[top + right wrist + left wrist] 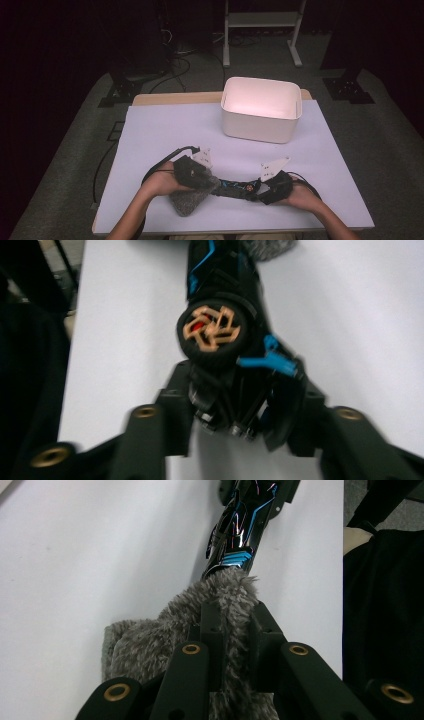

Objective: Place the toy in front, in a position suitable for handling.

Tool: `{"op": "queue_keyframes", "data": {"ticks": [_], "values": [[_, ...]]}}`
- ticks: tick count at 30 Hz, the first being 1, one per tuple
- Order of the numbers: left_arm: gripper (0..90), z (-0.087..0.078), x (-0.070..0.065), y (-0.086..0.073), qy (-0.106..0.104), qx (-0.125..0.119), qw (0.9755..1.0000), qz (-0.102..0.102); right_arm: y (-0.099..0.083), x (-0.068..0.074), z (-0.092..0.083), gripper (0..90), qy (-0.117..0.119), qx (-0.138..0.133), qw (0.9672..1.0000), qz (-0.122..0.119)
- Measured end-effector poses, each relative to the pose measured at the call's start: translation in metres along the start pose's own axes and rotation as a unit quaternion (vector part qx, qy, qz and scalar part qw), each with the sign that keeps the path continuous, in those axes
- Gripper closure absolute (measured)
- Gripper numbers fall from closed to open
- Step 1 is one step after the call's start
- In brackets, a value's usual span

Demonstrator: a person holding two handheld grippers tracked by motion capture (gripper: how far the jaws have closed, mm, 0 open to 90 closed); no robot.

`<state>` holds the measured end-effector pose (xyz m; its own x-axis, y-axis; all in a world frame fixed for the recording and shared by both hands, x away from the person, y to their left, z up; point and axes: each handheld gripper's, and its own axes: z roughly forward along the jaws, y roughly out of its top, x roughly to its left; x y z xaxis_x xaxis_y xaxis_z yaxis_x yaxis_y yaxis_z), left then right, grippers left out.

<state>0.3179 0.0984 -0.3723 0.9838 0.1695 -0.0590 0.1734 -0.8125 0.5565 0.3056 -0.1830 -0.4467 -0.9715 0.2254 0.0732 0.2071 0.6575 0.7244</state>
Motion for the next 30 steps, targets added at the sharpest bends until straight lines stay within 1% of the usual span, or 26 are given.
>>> {"op": "queue_keyframes", "data": {"ticks": [1, 2, 4, 5, 7, 9, 10, 12, 13, 15, 17, 18, 20, 24, 26, 28, 30], "values": [[80.4, 0.000, 0.000, 0.000, -0.001, 0.001, 1.0000, 0.002, 0.001, 0.000, 0.001, 48.9, -0.003, -0.002, 1.0000, -0.006], [80.4, 0.001, 0.000, 0.001, -0.001, 0.001, 1.0000, 0.003, 0.005, 0.001, 0.001, 46.4, -0.006, -0.005, 1.0000, -0.004], [80.3, 0.001, 0.000, 0.002, -0.001, -0.001, 1.0000, 0.001, 0.011, 0.002, 0.003, 46.2, -0.007, -0.011, 0.9998, -0.012], [80.3, 0.001, -0.001, 0.003, -0.002, 0.001, 1.0000, 0.004, 0.014, 0.003, 0.004, 46.2, -0.007, -0.011, 0.9998, -0.016], [80.4, 0.000, -0.002, 0.007, 0.000, -0.002, 0.9999, 0.010, 0.021, 0.005, 0.008, 48.1, -0.008, -0.008, 0.9995, -0.029], [80.4, -0.001, -0.004, 0.013, -0.009, -0.014, 0.9997, 0.016, 0.028, 0.007, 0.013, 51.4, -0.006, -0.002, 0.9992, -0.040], [80.4, -0.001, -0.005, 0.017, -0.011, -0.018, 0.9995, 0.021, 0.030, 0.007, 0.015, 53.8, -0.009, 0.001, 0.9989, -0.046], [80.4, 0.003, -0.006, 0.027, -0.014, -0.018, 0.9993, 0.031, 0.034, 0.008, 0.017, 54.7, -0.013, 0.009, 0.9985, -0.053], [80.4, 0.004, -0.007, 0.029, -0.014, -0.017, 0.9993, 0.032, 0.035, 0.007, 0.016, 55.3, -0.017, 0.009, 0.9984, -0.053], [80.4, 0.009, -0.006, 0.033, -0.017, -0.009, 0.9992, 0.034, 0.035, 0.007, 0.015, 55.6, -0.015, 0.013, 0.9983, -0.055], [80.4, 0.013, -0.004, 0.032, -0.017, -0.003, 0.9993, 0.033, 0.034, 0.008, 0.014, 55.8, -0.013, 0.016, 0.9981, -0.058], [80.4, 0.013, -0.003, 0.031, -0.019, -0.006, 0.9994, 0.028, 0.034, 0.007, 0.014, 55.9, -0.012, 0.018, 0.9978, -0.063], [80.4, 0.012, -0.002, 0.027, -0.021, -0.009, 0.9995, 0.024, 0.033, 0.007, 0.013, 56.0, -0.009, 0.017, 0.9979, -0.062], [80.3, 0.006, -0.001, 0.020, -0.016, -0.010, 0.9997, 0.016, 0.031, 0.005, 0.009, 56.3, 0.001, 0.018, 0.9979, -0.062], [79.9, 0.003, 0.000, 0.015, -0.015, -0.013, 0.9998, 0.010, 0.029, 0.004, 0.006, 56.3, 0.003, 0.022, 0.9975, -0.068], [79.9, 0.004, -0.001, 0.013, -0.017, -0.016, 0.9997, 0.007, 0.027, 0.003, 0.002, 56.3, 0.007, 0.026, 0.9974, -0.067], [79.9, 0.005, -0.002, 0.012, -0.021, -0.020, 0.9995, 0.010, 0.025, 0.002, -0.001, 56.3, 0.009, 0.028, 0.9973, -0.067]]}}
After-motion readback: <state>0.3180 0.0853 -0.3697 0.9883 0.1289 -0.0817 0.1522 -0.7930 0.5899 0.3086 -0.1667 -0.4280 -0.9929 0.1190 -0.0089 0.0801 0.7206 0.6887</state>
